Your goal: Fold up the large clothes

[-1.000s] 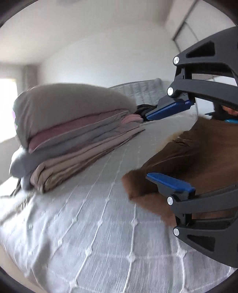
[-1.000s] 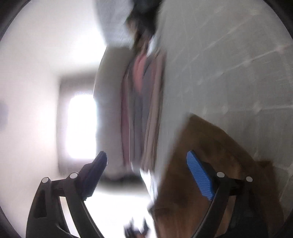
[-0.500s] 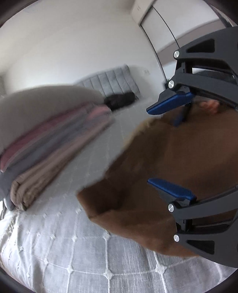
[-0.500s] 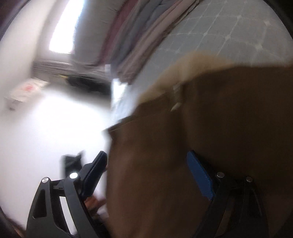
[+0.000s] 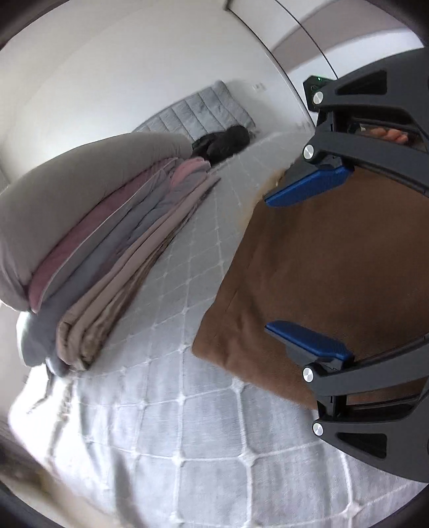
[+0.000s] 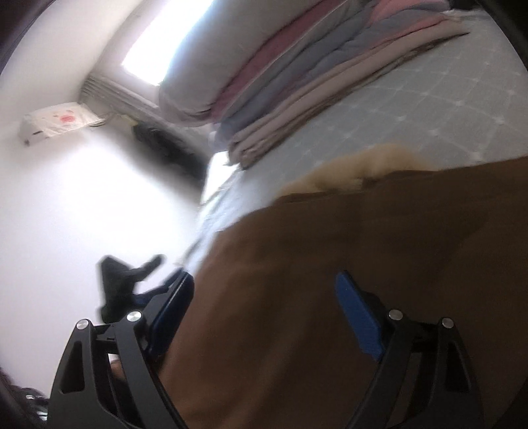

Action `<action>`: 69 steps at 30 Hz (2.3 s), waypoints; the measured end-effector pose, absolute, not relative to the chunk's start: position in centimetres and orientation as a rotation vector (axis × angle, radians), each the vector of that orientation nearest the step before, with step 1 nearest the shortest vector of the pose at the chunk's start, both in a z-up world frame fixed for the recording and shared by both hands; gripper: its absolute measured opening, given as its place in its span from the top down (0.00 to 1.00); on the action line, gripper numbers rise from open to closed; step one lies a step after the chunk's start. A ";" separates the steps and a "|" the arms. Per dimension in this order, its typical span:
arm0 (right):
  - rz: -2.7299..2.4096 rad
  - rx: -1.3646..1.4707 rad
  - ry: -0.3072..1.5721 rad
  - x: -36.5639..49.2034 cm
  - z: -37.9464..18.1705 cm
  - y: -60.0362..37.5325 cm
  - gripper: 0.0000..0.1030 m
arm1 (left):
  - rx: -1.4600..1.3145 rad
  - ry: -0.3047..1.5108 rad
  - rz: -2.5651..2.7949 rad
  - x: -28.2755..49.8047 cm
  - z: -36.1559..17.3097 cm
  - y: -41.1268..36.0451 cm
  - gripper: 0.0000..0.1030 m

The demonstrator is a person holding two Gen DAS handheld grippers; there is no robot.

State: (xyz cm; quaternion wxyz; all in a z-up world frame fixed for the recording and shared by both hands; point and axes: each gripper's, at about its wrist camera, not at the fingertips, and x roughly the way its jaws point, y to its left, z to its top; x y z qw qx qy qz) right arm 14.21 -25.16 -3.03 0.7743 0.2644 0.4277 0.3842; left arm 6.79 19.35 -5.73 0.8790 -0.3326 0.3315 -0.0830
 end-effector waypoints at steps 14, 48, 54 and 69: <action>0.726 0.604 0.848 7.6 -0.2 -34.4 0.17 | -0.584 0.728 -0.215 5.8 -5.1 18.8 0.34; 0.581 0.366 0.923 -8.9 -3.6 -47.3 0.33 | -0.881 0.840 -0.260 -14.3 -10.7 22.4 0.34; 0.526 0.398 0.917 -9.5 -3.6 -48.8 0.78 | -0.531 0.970 -0.203 -12.4 -10.2 18.2 0.52; 0.468 0.418 0.950 -10.5 -3.7 -49.2 0.86 | 0.257 1.060 -0.212 -9.3 -4.0 11.5 0.78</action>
